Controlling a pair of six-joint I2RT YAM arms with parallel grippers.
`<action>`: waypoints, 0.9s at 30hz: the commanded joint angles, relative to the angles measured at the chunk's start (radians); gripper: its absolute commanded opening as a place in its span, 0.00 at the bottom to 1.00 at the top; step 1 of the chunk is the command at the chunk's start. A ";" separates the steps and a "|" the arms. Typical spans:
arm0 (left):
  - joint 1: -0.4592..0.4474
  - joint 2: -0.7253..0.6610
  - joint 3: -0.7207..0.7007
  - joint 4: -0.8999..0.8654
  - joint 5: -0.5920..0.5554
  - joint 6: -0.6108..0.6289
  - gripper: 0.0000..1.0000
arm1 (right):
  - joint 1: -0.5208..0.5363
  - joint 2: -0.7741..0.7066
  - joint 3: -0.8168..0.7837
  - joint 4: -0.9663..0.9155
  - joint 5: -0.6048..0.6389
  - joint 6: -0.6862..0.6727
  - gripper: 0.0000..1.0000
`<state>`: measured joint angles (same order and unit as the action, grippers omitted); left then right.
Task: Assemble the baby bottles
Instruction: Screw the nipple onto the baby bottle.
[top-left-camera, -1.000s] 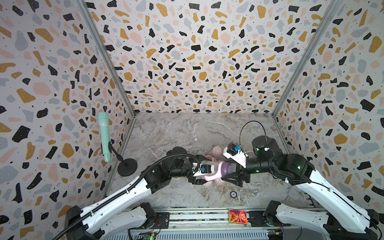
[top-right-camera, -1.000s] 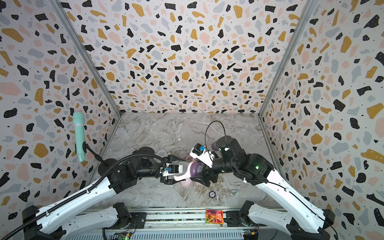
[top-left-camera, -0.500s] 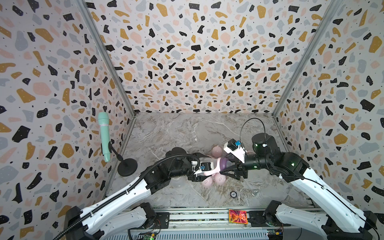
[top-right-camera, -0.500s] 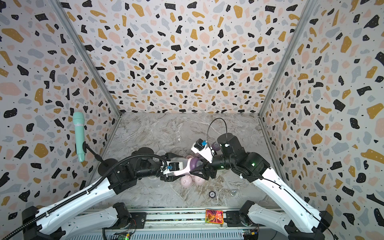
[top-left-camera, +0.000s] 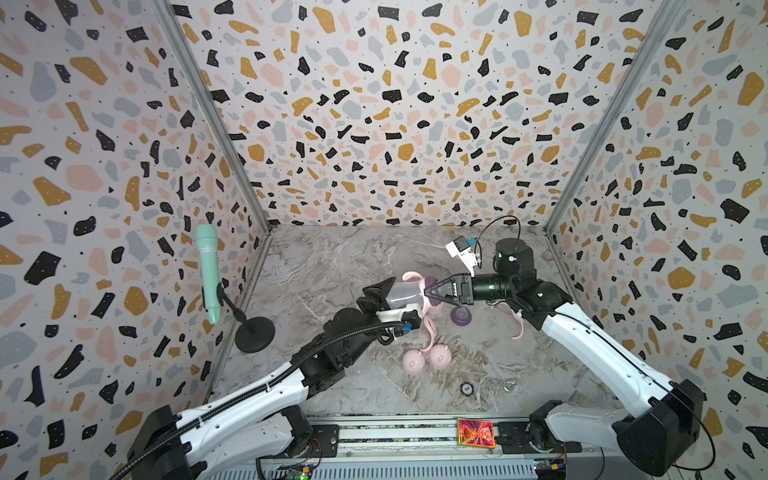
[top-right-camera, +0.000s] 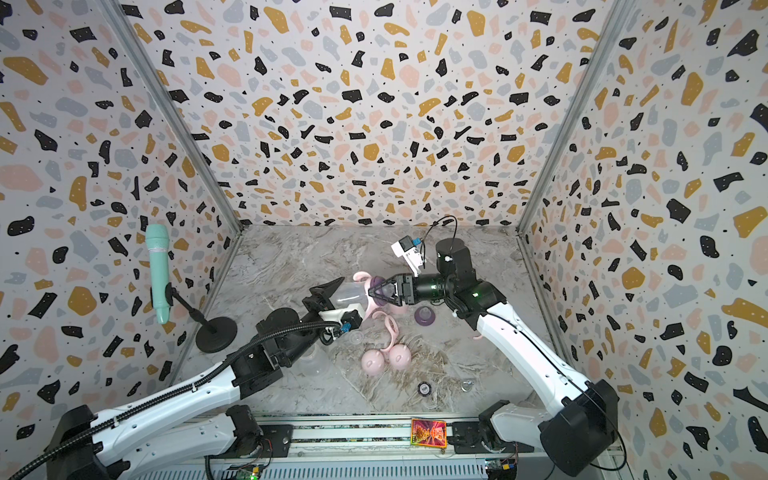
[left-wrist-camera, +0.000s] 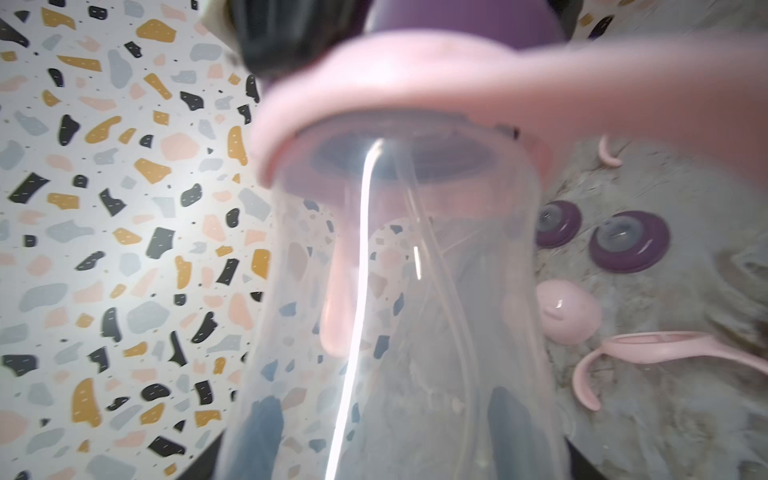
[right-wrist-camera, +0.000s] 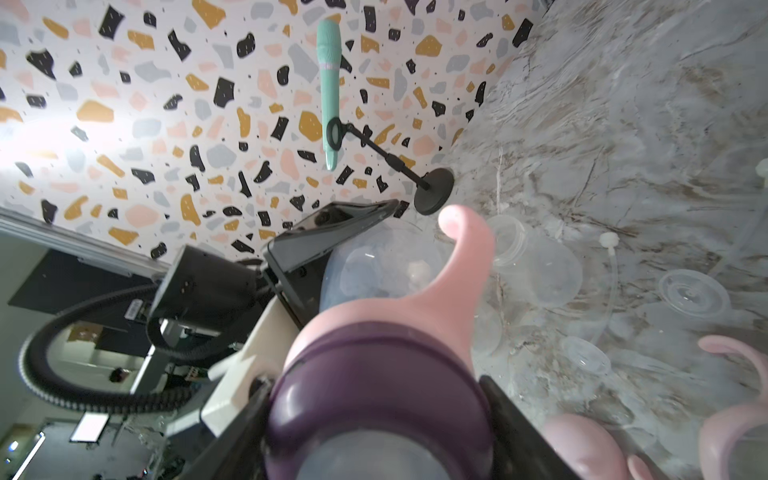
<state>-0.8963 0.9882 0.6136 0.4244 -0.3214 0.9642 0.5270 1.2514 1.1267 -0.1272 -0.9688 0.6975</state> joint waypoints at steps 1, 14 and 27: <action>-0.004 0.045 -0.026 0.230 -0.236 0.181 0.00 | -0.003 -0.014 0.064 0.029 -0.125 0.186 0.21; 0.105 0.024 0.255 -0.455 0.400 -0.304 0.00 | 0.062 -0.241 0.229 -0.554 0.377 -0.836 1.00; 0.129 0.064 0.379 -0.722 0.842 -0.275 0.00 | 0.194 -0.348 0.089 -0.481 0.431 -0.938 0.99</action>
<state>-0.7731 1.0595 0.9581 -0.2863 0.4240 0.7055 0.7162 0.9245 1.2049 -0.6067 -0.5545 -0.1997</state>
